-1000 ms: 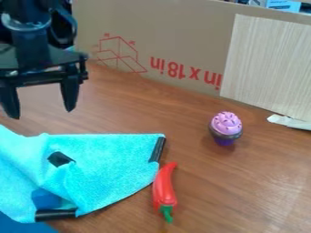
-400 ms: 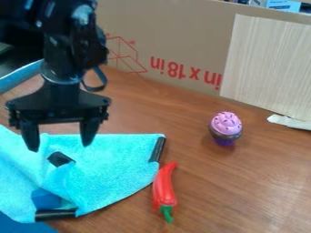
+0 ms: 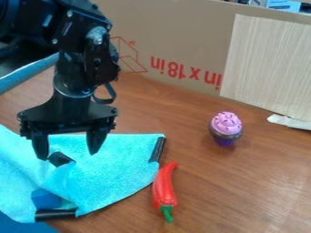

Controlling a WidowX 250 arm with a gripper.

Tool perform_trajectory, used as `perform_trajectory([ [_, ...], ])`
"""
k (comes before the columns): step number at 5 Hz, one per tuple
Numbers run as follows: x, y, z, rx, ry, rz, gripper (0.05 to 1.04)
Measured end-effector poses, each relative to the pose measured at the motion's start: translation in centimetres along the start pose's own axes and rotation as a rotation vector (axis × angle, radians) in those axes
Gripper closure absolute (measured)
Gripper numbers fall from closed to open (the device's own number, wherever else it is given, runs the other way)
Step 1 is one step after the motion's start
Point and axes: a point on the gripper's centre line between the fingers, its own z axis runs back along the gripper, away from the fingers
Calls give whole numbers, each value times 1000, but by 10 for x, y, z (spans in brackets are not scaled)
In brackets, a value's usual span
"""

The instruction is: Unfold the cloth from bottom right to top left

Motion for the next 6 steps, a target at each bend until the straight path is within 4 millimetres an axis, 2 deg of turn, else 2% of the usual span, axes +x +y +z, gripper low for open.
perform_trajectory([
  [4,-6,6,-14,19,-32,-16,83],
  [5,-7,2,-19,24,-39,-20,137],
  [6,-9,5,-21,33,-38,-20,396],
])
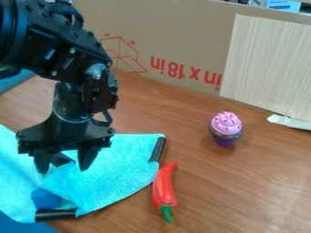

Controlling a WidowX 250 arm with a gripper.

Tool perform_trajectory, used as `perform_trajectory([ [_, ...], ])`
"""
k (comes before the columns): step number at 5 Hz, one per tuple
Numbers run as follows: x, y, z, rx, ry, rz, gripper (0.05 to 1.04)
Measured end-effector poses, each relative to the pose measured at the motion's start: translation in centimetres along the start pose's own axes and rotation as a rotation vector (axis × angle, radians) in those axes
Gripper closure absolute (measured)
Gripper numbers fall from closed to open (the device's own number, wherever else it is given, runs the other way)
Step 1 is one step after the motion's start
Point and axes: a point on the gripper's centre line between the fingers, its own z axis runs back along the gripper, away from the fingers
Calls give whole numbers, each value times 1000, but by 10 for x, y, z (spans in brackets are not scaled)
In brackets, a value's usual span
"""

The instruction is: Unfold the cloth from bottom right to top left

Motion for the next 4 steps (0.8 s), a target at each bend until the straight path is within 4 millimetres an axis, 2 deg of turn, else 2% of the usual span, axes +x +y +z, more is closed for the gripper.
perform_trajectory([
  [1,-2,2,1,-14,2,-19,703],
  [2,1,7,2,-27,27,-4,900],
  [3,24,5,8,-64,65,35,1006],
  [4,48,-7,7,-64,132,90,1020],
])
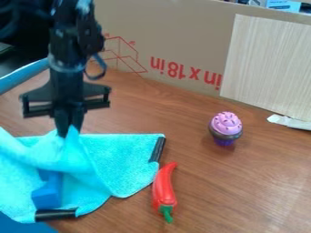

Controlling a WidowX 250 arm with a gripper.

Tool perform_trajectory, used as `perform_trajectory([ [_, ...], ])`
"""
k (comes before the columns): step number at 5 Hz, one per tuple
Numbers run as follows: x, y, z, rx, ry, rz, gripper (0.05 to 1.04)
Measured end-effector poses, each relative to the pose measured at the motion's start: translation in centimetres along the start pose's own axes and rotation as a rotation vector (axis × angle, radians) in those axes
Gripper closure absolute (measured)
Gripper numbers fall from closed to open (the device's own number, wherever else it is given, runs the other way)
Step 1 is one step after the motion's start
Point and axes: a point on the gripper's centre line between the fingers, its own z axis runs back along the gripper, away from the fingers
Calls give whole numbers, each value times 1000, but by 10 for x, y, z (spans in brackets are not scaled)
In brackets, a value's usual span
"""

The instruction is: Unfold the cloth from bottom right to top left

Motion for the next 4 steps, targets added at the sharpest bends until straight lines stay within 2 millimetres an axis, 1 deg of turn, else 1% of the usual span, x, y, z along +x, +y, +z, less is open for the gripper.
perform_trajectory([
  [1,28,-25,-6,16,39,83,1021],
  [3,68,-69,-16,-16,59,206,1021],
  [4,95,-80,-21,-15,98,298,1021],
])
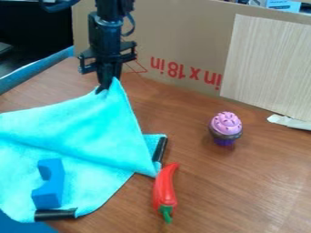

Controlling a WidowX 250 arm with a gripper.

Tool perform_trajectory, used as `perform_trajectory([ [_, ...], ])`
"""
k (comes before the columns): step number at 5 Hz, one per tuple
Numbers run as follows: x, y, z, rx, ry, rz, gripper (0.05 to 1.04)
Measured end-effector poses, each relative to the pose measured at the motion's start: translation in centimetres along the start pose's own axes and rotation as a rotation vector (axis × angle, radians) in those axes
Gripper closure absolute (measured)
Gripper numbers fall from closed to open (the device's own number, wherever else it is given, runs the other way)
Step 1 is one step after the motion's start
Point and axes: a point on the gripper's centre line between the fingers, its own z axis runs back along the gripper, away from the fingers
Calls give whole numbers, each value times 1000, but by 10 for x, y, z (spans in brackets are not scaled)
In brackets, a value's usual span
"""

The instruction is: Unfold the cloth from bottom right to top left

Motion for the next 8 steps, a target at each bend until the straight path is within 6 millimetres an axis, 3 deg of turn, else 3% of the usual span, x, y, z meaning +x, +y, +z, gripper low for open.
perform_trajectory([
  [2,44,-28,-20,33,114,184,1021],
  [3,56,-32,-28,46,143,259,1021],
  [5,80,-34,-26,6,171,361,1021],
  [6,85,-31,-41,-30,107,445,1021],
  [7,97,-32,-37,-61,37,560,1021],
  [8,109,-37,-20,-93,11,599,1022],
])
